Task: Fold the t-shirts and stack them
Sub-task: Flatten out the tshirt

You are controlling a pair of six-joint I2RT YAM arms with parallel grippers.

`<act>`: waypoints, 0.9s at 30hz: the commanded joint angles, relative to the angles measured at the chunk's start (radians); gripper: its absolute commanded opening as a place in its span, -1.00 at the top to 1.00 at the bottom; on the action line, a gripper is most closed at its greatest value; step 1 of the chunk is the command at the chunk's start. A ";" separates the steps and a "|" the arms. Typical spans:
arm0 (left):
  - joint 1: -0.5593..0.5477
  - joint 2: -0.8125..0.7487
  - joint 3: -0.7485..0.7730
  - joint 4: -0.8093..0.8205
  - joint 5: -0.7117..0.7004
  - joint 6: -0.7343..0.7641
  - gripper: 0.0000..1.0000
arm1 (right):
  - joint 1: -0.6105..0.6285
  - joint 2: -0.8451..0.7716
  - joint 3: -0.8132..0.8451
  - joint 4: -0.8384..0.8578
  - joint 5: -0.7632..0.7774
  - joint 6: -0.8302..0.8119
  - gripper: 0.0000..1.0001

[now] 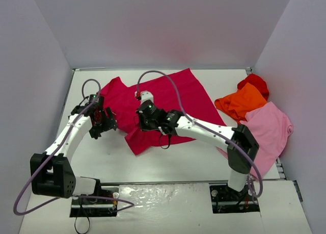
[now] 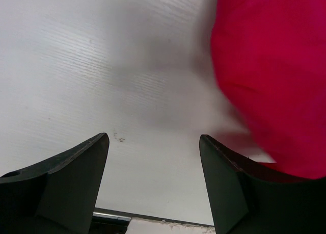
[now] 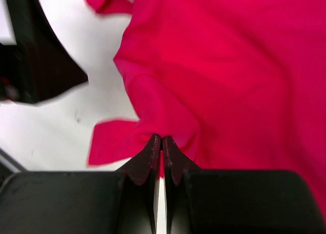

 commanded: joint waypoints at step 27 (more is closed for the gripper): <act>-0.146 0.179 -0.016 0.167 -0.048 -0.074 -0.37 | -0.120 0.045 -0.078 0.034 0.163 -0.057 1.00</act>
